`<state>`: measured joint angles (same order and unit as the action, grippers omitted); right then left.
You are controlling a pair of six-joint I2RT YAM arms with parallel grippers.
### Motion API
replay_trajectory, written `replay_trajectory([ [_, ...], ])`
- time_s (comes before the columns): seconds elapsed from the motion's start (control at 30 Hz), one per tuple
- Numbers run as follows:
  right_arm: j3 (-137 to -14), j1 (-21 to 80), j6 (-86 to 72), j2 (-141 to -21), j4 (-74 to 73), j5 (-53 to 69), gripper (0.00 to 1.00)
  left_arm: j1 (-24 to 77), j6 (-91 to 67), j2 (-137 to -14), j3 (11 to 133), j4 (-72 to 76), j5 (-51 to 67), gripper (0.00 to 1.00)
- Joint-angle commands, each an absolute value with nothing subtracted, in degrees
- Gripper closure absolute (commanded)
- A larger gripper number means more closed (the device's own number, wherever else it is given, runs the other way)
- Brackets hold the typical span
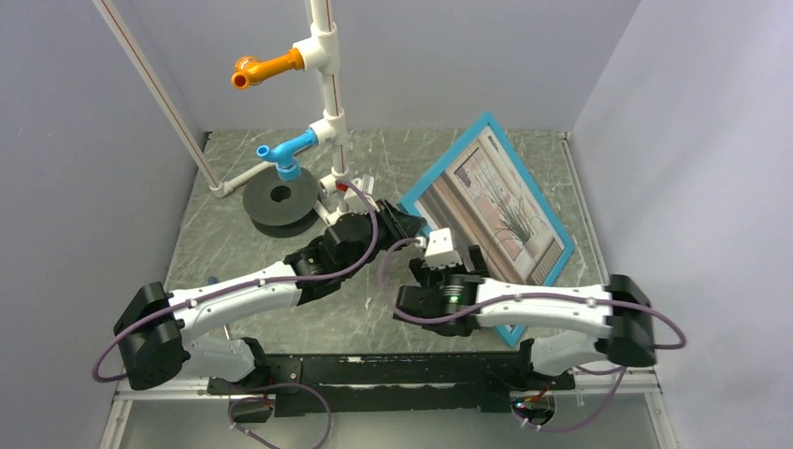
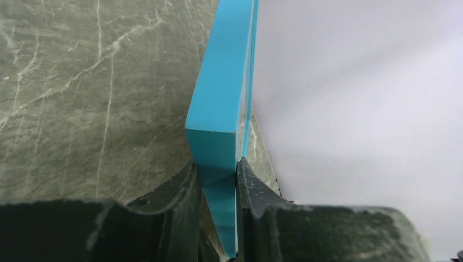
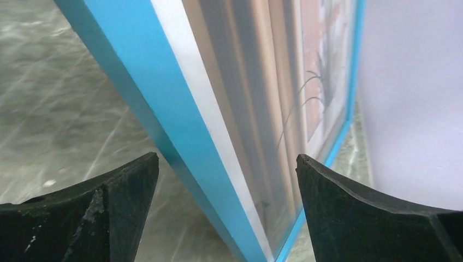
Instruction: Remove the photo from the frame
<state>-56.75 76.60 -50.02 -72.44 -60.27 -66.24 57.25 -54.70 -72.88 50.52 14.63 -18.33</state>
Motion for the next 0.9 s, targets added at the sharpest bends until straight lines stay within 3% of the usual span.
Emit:
replay_trajectory([
  [0.0, -61.58, 77.51, -82.28, -84.41, -84.69, -82.03, 0.04, 57.31, -52.49, -70.73, 53.89, 17.69, -20.05, 1.00],
  [0.13, -62.29, 77.65, -84.59, -90.35, -85.93, -84.55, 0.14, 57.30, -52.78, -70.69, 53.71, 17.91, -19.94, 1.00],
  [0.17, -61.66, 77.51, -85.23, -90.24, -85.90, -84.88, 0.24, 57.37, -52.82, -70.57, 53.63, 17.81, -20.02, 1.00],
  [0.2, -61.29, 77.52, -85.67, -89.87, -85.95, -85.14, 0.41, 57.33, -52.74, -70.43, 53.56, 17.69, -19.99, 1.00],
  [0.23, -61.11, 77.38, -85.59, -89.41, -85.88, -85.46, 0.49, 57.31, -52.88, -70.36, 53.43, 17.53, -20.12, 1.00],
  [0.33, -60.51, 76.67, -85.31, -88.41, -85.92, -86.44, 0.46, 57.30, -53.34, -70.00, 52.73, 18.26, -19.87, 1.00],
  [0.47, -58.99, 75.18, -85.40, -88.58, -85.91, -87.47, 0.19, 57.30, -53.75, -69.96, 52.48, 19.09, -19.36, 1.00],
  [0.53, -59.05, 74.78, -85.20, -89.03, -85.94, -87.65, 0.22, 57.30, -53.77, -69.97, 52.71, 18.56, -19.17, 1.00],
  [0.63, -58.51, 74.24, -86.26, -89.33, -85.91, -88.48, 0.53, 57.30, -54.37, -69.66, 52.45, 19.20, -18.90, 1.00],
  [0.73, -58.86, 74.01, -85.80, -89.01, -85.96, -88.92, 0.72, 57.30, -54.67, -69.27, 52.46, 19.13, -18.30, 1.00],
  [0.8, -59.33, 74.09, -84.64, -87.85, -85.95, -89.09, 1.00, 57.33, -54.79, -68.77, 52.69, 18.59, -18.35, 1.00],
  [0.83, -59.51, 74.10, -83.78, -87.20, -85.97, -89.17, 1.00, 57.31, -54.90, -68.41, 52.72, 17.97, -18.56, 0.99],
  [0.87, -59.58, 74.09, -83.10, -86.27, -85.94, -89.25, 1.00, 57.31, -55.00, -67.91, 52.79, 17.01, -18.78, 0.91],
])
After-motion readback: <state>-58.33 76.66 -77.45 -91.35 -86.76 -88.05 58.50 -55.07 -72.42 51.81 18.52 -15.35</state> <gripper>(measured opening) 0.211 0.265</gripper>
